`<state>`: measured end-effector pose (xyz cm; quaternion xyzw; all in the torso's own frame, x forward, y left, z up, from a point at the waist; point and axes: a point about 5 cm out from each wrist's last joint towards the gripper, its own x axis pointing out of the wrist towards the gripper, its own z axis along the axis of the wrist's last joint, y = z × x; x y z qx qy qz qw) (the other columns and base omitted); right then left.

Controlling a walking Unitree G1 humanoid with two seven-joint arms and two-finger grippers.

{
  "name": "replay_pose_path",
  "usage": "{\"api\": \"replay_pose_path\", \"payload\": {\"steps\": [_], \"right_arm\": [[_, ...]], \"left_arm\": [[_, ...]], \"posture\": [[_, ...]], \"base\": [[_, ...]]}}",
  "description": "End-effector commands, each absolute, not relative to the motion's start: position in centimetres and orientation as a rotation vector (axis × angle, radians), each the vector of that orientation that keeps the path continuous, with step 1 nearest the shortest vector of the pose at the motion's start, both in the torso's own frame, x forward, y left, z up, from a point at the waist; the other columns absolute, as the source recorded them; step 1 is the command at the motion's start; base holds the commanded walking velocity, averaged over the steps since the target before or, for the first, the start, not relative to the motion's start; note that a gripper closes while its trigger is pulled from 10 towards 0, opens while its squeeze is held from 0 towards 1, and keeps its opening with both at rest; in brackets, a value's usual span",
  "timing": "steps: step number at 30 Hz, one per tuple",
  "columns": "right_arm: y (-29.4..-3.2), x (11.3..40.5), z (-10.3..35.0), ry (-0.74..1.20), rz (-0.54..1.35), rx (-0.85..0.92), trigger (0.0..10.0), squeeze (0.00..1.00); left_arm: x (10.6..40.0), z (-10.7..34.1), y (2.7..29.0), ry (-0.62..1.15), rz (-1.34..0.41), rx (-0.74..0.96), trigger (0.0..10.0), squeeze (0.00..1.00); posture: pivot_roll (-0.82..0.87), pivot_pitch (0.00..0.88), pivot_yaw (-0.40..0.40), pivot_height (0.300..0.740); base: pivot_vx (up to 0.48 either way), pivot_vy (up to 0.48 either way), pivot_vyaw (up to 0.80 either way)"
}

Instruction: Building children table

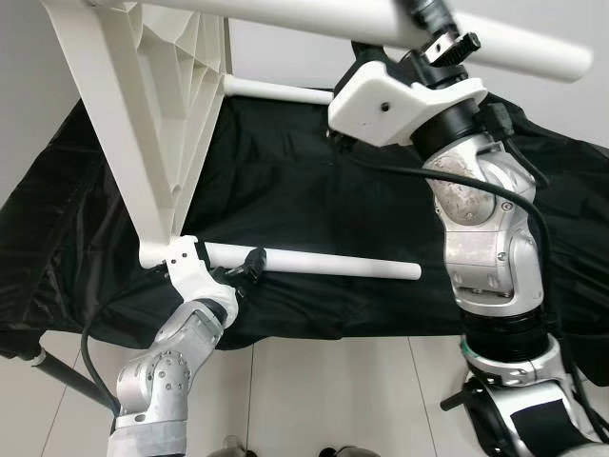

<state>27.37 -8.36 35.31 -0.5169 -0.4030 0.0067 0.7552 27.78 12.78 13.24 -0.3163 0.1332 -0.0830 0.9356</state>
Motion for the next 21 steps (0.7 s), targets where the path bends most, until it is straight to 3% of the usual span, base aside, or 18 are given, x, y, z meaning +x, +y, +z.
{"api": "replay_pose_path", "payload": {"steps": [1, 12, 21], "right_arm": [[-8.5, 27.6, 34.8, -0.840, 0.036, -1.071, 0.0, 0.00], [-11.4, 27.1, 35.8, -0.705, -0.082, -0.716, 0.0, 0.00], [-12.9, 26.8, 36.8, -0.670, -0.151, -0.588, 0.0, 0.00]], "left_arm": [[27.8, 12.8, 12.0, 0.309, -0.188, -0.656, 10.0, 0.00], [28.3, 13.7, 12.5, 0.322, -0.071, -0.568, 10.0, 0.00], [28.1, 15.0, 11.5, 0.310, -0.067, -0.498, 10.0, 0.00]], "posture": [[-0.03, 0.066, -0.032, 0.740], [-0.06, 0.064, -0.008, 0.740], [-0.06, 0.067, -0.003, 0.740]], "base": [[0.000, 0.000, 0.00], [0.000, 0.000, 0.00], [0.000, 0.000, 0.00]]}}
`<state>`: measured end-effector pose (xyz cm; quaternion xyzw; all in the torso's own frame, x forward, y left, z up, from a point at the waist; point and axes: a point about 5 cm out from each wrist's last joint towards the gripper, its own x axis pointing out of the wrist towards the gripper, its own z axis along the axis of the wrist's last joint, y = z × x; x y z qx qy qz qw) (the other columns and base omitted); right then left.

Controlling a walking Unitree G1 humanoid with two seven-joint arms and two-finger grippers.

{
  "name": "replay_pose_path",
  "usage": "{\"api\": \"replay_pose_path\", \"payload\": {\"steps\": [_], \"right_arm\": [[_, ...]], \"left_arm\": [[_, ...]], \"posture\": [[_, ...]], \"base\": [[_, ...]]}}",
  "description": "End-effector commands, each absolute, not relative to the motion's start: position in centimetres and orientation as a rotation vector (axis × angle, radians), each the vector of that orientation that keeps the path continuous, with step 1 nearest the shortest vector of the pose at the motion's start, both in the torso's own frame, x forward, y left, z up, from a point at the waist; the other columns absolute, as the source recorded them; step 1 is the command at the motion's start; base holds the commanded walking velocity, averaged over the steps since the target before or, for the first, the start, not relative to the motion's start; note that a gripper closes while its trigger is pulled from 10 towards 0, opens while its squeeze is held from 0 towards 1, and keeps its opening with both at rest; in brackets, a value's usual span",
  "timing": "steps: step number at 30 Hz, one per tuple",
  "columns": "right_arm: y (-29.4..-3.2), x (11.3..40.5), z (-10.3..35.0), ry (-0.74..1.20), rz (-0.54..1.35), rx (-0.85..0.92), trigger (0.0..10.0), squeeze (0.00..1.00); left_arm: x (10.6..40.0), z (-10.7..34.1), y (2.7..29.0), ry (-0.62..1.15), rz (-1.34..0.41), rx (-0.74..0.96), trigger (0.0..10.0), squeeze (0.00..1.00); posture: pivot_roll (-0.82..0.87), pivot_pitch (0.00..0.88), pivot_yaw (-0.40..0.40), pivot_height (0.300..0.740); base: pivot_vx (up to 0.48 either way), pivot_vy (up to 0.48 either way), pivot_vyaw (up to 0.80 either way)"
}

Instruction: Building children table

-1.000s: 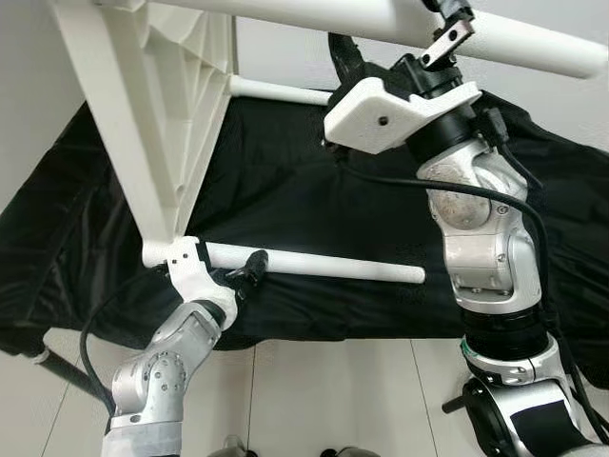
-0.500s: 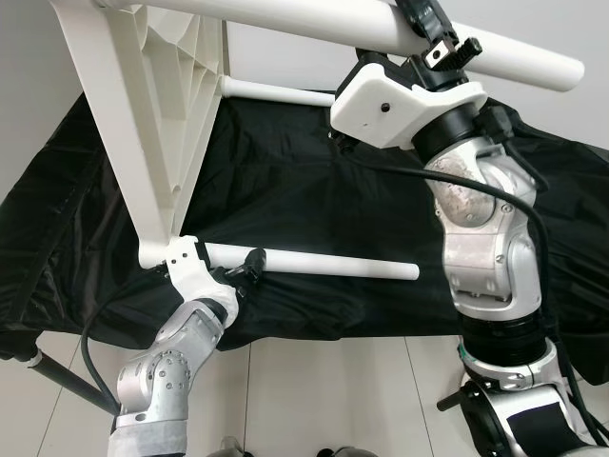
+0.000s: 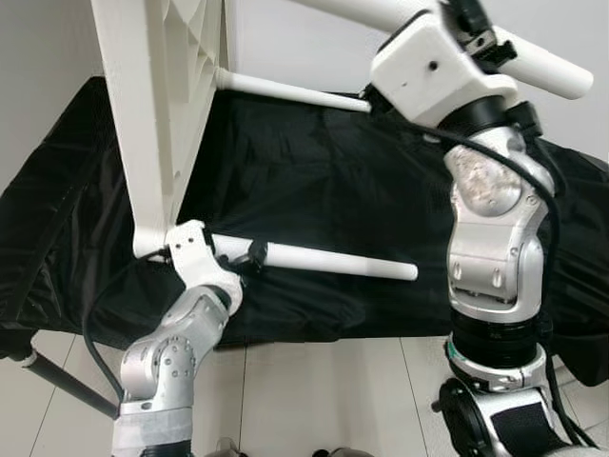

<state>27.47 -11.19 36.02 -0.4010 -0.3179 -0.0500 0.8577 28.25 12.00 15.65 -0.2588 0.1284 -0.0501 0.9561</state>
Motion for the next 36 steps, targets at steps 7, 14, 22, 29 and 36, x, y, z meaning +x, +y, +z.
{"api": "replay_pose_path", "payload": {"steps": [7, 14, 22, 29, 36], "right_arm": [[-13.1, 26.8, 36.9, -0.638, -0.163, -0.534, 0.0, 0.00], [-13.2, 27.2, 37.3, -0.620, -0.166, -0.512, 0.0, 0.00], [-14.1, 27.5, 38.1, -0.622, -0.194, -0.520, 0.0, 0.00], [-14.9, 26.7, 36.9, -0.651, -0.208, -0.538, 0.0, 0.00], [-15.7, 26.3, 32.7, -0.599, -0.203, -0.430, 0.0, 0.00]], "left_arm": [[29.5, 16.8, 11.0, 0.233, -0.004, -0.583, 10.0, 0.00], [31.5, 19.8, 8.2, 0.146, -0.075, -0.696, 5.8, 0.00], [33.0, 25.7, 8.5, -0.125, -0.146, -0.647, 0.0, 0.00], [32.0, 31.4, 10.3, -0.360, -0.196, -0.478, 0.0, 0.00], [30.8, 36.4, 11.0, -0.532, -0.308, -0.359, 0.0, 0.00]], "posture": [[-0.07, 0.070, -0.010, 0.740], [-0.07, 0.074, -0.026, 0.740], [-0.08, 0.086, -0.013, 0.740], [-0.06, 0.104, -0.019, 0.740], [-0.02, 0.122, -0.036, 0.740]], "base": [[0.000, 0.000, 0.00], [0.000, 0.000, 0.00], [0.000, 0.000, 0.00], [0.000, 0.000, 0.00], [0.000, 0.000, 0.00]]}}
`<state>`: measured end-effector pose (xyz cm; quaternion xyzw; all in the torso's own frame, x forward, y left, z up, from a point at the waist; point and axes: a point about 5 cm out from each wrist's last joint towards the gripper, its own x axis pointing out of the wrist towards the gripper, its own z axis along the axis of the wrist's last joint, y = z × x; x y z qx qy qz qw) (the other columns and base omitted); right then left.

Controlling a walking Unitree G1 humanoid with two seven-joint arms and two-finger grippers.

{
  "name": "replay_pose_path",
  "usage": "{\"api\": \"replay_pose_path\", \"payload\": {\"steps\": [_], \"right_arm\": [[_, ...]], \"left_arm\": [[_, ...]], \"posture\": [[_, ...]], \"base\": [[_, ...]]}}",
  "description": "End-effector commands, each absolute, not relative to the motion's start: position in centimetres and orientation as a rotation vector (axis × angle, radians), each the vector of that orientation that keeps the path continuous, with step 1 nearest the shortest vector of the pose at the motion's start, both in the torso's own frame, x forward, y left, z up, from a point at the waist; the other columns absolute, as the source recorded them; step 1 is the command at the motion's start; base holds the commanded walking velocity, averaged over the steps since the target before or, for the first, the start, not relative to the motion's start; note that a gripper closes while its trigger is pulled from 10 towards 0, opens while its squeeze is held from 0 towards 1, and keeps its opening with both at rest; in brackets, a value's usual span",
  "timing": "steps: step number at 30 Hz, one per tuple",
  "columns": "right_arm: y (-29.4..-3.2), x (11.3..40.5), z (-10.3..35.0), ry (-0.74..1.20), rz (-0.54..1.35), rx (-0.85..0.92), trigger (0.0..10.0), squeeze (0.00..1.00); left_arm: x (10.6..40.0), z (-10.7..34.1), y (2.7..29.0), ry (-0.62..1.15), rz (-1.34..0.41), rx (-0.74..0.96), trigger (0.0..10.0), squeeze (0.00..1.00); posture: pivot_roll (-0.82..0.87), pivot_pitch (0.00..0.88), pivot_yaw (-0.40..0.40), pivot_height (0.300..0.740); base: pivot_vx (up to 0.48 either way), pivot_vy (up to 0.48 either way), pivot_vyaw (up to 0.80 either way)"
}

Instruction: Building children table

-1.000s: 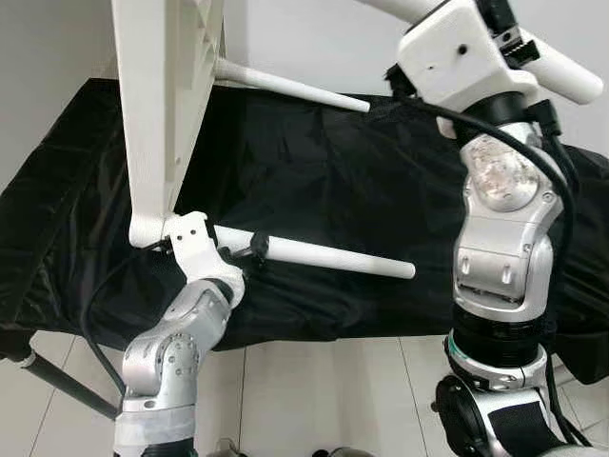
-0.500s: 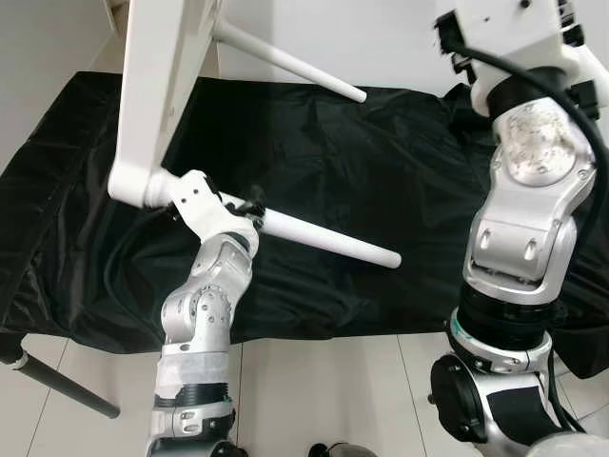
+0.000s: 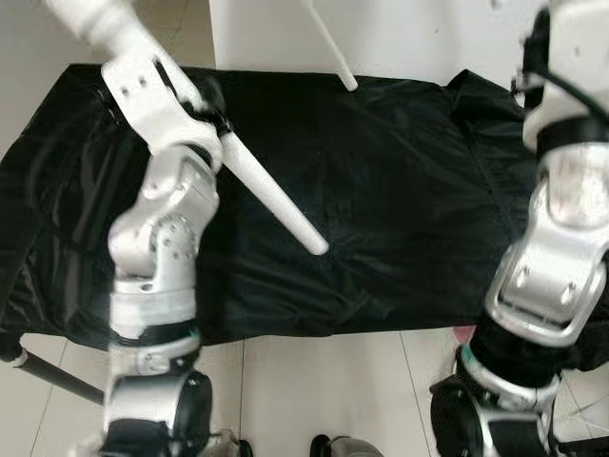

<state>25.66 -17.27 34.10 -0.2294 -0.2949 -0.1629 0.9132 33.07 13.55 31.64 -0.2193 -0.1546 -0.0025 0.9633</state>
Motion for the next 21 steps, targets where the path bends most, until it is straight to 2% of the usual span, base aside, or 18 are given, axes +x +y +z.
{"api": "replay_pose_path", "payload": {"steps": [1, 4, 6, 7, 10, 11, 15, 19, 20, 21], "right_arm": [[-15.9, 26.8, 30.6, -0.550, -0.179, -0.358, 0.0, 0.00], [-16.0, 27.5, 27.8, -0.482, -0.154, -0.259, 0.0, 0.00], [-16.0, 27.5, 27.8, -0.482, -0.154, -0.259, 0.0, 0.00], [-16.2, 28.6, 23.9, -0.361, -0.127, -0.115, 0.0, 0.00], [-16.2, 28.7, 23.2, -0.338, -0.123, -0.083, 0.0, 0.00], [-16.1, 29.1, 21.9, -0.300, -0.110, -0.015, 0.0, 0.00], [-15.6, 29.5, 20.8, -0.286, -0.083, -0.028, 0.0, 0.00], [-15.7, 29.7, 19.3, -0.263, -0.078, 0.040, 0.0, 0.00], [-15.7, 29.6, 18.8, -0.266, -0.079, 0.060, 10.0, 0.00], [-15.7, 29.5, 18.5, -0.269, -0.077, 0.054, 10.0, 0.00]], "left_arm": [[30.5, 37.6, 11.2, -0.574, -0.320, -0.331, 0.0, 0.00], [29.9, 39.2, 11.2, -0.637, -0.338, -0.256, 0.0, 0.00], [29.9, 39.2, 11.2, -0.637, -0.338, -0.256, 0.0, 0.00], [29.3, 39.7, 10.6, -0.648, -0.357, -0.227, 0.0, 0.00], [29.3, 39.7, 10.5, -0.648, -0.359, -0.217, 0.0, 0.00], [29.3, 39.6, 10.4, -0.640, -0.358, -0.198, 0.0, 0.00], [29.5, 39.0, 10.2, -0.602, -0.356, -0.188, 0.0, 0.00], [29.8, 37.7, 9.8, -0.544, -0.367, -0.165, 0.0, 0.00], [29.9, 37.3, 9.6, -0.526, -0.373, -0.155, 10.0, 0.00], [29.9, 37.0, 9.5, -0.509, -0.380, -0.147, 10.0, 0.00]], "posture": [[-0.01, 0.124, -0.035, 0.740], [-0.01, 0.124, -0.037, 0.740], [-0.01, 0.124, -0.037, 0.740], [0.02, 0.128, -0.050, 0.740], [0.02, 0.128, -0.050, 0.740], [0.02, 0.129, -0.052, 0.740], [0.03, 0.127, -0.053, 0.740], [0.05, 0.125, -0.052, 0.740], [0.05, 0.124, -0.052, 0.740], [0.05, 0.124, -0.052, 0.740]], "base": [[0.000, 0.000, 0.00], [0.000, 0.000, 0.00], [0.000, 0.000, 0.00], [0.000, 0.000, 0.00], [0.000, 0.000, 0.00], [0.000, 0.000, 0.00], [0.000, 0.000, 0.00], [0.000, 0.000, 0.00], [0.000, 0.000, 0.00], [0.000, 0.000, 0.00]]}}
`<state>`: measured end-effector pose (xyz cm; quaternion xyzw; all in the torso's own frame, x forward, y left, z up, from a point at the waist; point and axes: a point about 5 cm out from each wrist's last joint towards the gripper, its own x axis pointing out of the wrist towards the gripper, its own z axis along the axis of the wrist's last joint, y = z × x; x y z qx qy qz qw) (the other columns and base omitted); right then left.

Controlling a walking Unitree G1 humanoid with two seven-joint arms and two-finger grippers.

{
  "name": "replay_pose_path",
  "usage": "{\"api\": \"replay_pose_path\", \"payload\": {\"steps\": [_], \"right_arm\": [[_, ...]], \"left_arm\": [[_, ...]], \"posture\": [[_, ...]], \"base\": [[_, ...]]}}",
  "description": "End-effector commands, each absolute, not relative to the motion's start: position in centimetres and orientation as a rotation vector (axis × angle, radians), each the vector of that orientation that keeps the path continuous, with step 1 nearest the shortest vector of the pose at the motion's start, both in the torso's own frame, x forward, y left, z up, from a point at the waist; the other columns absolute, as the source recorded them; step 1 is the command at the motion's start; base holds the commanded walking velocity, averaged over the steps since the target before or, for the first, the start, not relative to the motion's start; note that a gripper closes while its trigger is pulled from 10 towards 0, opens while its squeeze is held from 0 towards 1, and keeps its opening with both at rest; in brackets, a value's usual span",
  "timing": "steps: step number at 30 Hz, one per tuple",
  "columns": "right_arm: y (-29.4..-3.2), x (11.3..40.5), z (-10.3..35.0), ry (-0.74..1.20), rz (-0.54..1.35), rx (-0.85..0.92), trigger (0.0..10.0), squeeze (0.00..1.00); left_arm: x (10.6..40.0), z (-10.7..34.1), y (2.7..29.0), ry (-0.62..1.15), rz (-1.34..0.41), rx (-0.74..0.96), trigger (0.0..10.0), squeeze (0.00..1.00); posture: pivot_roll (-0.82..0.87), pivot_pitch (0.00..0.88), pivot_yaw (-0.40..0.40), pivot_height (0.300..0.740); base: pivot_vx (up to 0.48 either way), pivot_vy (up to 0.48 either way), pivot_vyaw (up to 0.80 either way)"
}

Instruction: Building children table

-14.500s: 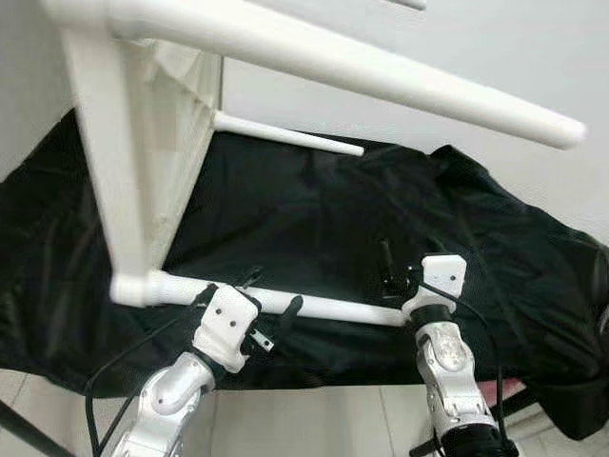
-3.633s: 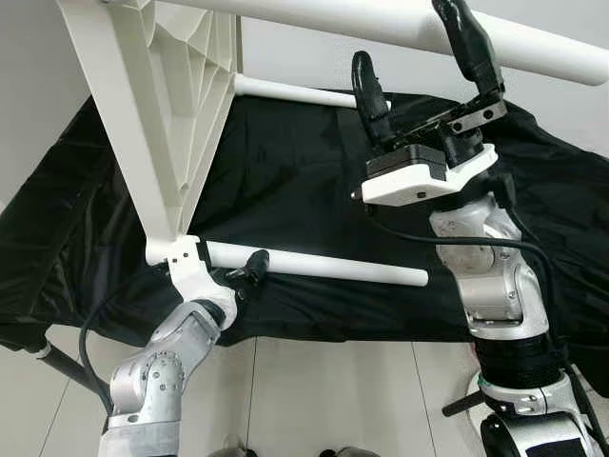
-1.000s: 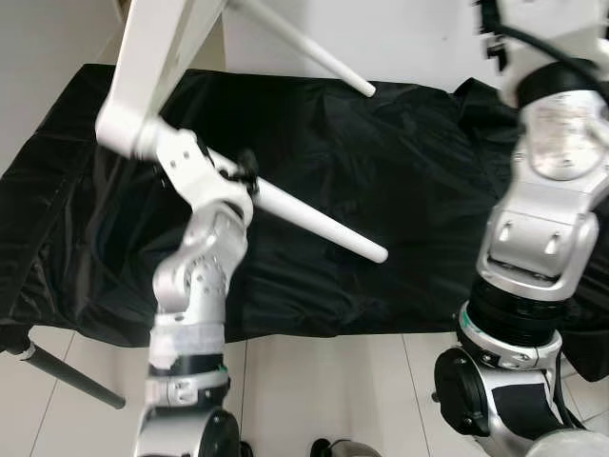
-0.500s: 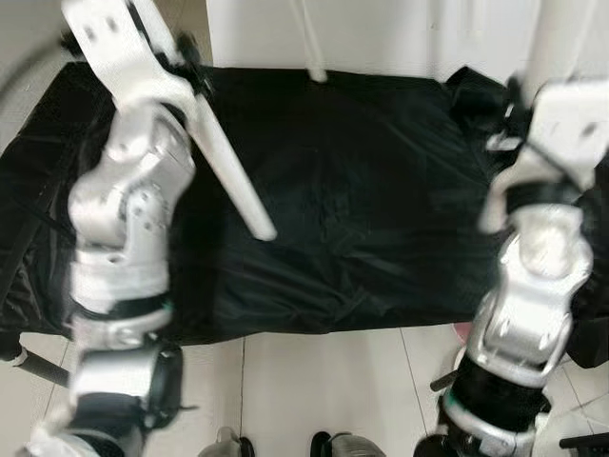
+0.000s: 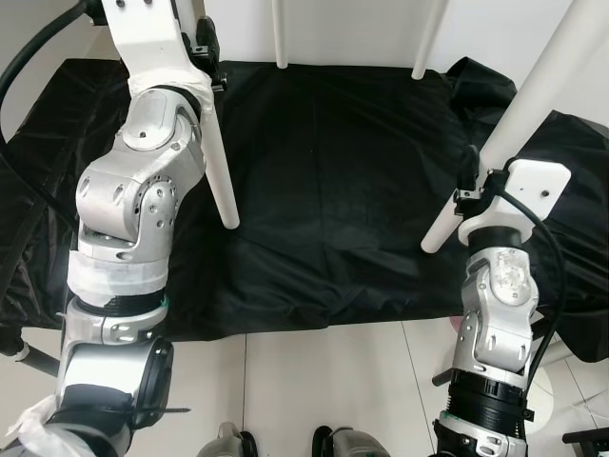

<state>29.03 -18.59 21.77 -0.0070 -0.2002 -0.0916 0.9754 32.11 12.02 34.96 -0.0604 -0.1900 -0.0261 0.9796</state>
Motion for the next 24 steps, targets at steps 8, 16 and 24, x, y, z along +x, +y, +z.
{"api": "replay_pose_path", "payload": {"steps": [8, 16, 24], "right_arm": [[-16.3, 28.7, 17.0, -0.264, -0.094, 0.041, 10.0, 1.00], [-17.0, 28.3, 15.4, -0.258, -0.098, 0.052, 10.0, 1.00], [-17.6, 27.7, 15.2, -0.295, -0.120, 0.033, 10.0, 0.00]], "left_arm": [[29.5, 35.7, 9.0, -0.471, -0.414, -0.139, 10.0, 1.00], [29.8, 34.3, 8.8, -0.440, -0.419, -0.119, 10.0, 1.00], [29.2, 31.8, 8.8, -0.398, -0.495, -0.067, 10.0, 0.00]], "posture": [[0.05, 0.112, -0.053, 0.740], [0.05, 0.094, -0.053, 0.740], [0.05, 0.084, -0.061, 0.740]], "base": [[0.000, 0.000, 0.00], [0.000, 0.000, 0.00], [0.000, 0.000, 0.00]]}}
